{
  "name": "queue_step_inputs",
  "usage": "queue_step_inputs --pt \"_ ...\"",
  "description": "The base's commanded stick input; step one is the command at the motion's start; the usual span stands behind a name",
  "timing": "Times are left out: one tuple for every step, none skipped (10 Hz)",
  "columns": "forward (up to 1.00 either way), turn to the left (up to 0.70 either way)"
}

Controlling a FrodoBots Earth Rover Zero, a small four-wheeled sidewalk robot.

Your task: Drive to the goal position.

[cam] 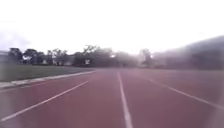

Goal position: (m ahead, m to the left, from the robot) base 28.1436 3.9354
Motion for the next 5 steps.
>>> queue_step_inputs --pt "0.70 0.00" --pt "0.70 0.00" --pt "0.70 0.00" --pt "0.70 0.00" --pt "0.70 0.00"
